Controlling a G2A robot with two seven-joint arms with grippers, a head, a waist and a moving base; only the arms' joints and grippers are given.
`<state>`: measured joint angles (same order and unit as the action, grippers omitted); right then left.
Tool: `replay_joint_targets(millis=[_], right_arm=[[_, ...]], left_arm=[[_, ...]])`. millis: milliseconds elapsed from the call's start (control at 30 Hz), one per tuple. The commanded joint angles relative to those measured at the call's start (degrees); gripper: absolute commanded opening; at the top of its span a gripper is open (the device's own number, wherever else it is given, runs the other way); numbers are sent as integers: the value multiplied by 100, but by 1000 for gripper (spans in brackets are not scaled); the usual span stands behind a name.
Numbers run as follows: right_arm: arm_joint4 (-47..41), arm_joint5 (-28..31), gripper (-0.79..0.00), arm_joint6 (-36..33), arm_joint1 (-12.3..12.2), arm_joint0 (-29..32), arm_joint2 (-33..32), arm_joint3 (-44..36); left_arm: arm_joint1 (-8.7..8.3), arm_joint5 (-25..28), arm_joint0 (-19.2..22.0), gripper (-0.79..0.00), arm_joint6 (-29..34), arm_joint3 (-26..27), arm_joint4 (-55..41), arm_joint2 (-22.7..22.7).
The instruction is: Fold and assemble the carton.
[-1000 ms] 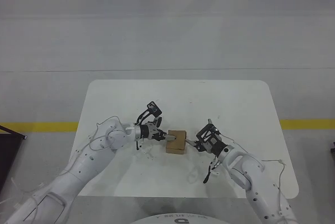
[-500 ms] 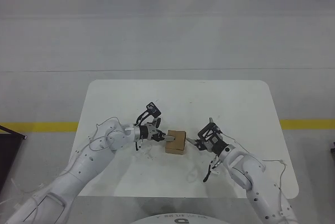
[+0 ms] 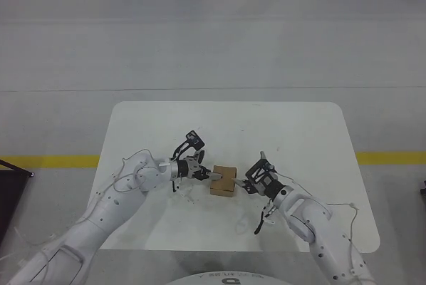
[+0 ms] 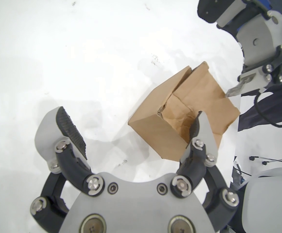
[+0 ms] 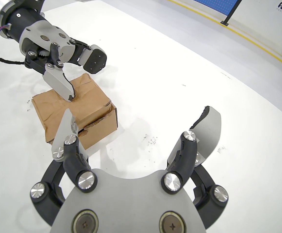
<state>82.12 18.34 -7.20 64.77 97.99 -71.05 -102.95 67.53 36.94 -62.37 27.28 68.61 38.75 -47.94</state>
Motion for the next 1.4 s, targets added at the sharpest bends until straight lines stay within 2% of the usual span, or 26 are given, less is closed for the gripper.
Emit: replay_joint_targets(millis=[0,300,533,700,967,1367], right_arm=[[12,-5,0,7,0,-11,8,27],[27,-32,0,60,-1,-28,15,98],[-595,-144,0,178,-12,-76,-394,-20],[-403,-2,0,-54,2,-264,-181,93],[-79,-172,0,-227,61,-565,207,507],[-60,-246,0,37,71,-537,225,482]], left_arm=[[-2,-3,-3,0,10,0,5,-6],[-1,12,-12,0,22,4,10,-15],[1,15,-13,0,22,12,19,-20],[5,8,-12,0,23,18,22,-20],[9,2,-15,0,41,-2,3,-23],[10,6,-31,0,83,21,21,-19]])
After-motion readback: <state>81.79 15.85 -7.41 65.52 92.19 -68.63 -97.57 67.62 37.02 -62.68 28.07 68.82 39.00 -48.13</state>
